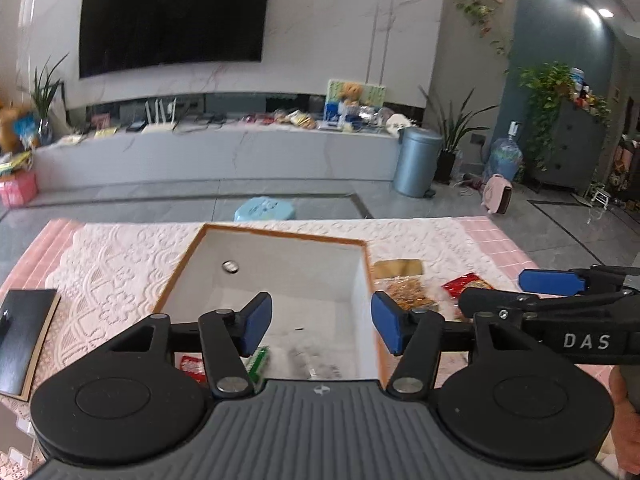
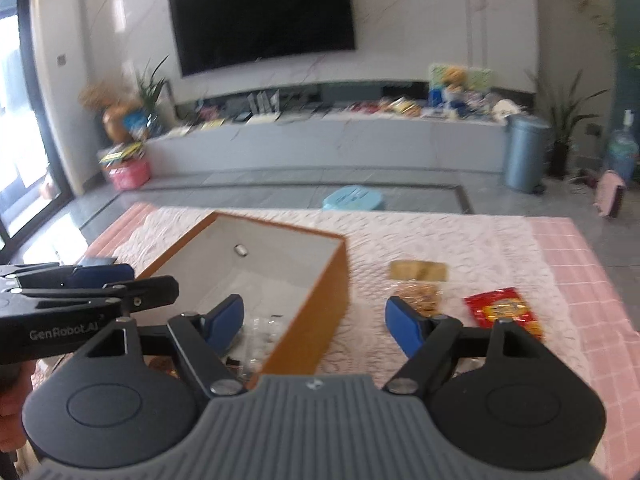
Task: Organize snacks
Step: 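Move both tools back over the snack pile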
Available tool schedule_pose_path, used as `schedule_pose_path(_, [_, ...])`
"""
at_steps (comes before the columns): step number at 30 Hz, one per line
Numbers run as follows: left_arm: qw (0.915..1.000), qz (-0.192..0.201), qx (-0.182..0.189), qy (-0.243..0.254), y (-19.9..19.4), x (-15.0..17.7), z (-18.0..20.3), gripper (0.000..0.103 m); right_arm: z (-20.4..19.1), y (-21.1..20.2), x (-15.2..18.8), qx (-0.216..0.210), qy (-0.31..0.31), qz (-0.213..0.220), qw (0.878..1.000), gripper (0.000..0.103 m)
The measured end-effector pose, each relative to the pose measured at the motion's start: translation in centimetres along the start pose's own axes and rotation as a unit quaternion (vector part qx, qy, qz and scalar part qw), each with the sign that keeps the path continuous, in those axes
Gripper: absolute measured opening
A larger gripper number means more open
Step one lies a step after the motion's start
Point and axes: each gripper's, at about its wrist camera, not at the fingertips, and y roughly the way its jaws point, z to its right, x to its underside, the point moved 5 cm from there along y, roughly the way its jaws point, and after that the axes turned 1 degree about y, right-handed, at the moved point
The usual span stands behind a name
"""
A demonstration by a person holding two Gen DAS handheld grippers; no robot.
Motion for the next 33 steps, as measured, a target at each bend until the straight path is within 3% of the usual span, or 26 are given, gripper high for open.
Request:
schedule_pose_path(13, [0.9974, -0.022, 0.059, 0.034, 1.7, 1.5, 8.3, 0.072, 7.2, -6.9, 4.3, 0.091, 0.01, 0.079, 0.993, 0.082])
schedule_pose_path(33, [0.9915, -0.079, 0.065, 0.08, 6.2, 4.0, 13.9, 0.072, 15.4, -4.7, 8.5, 0.151, 0.06, 0.031, 0.986, 0.081])
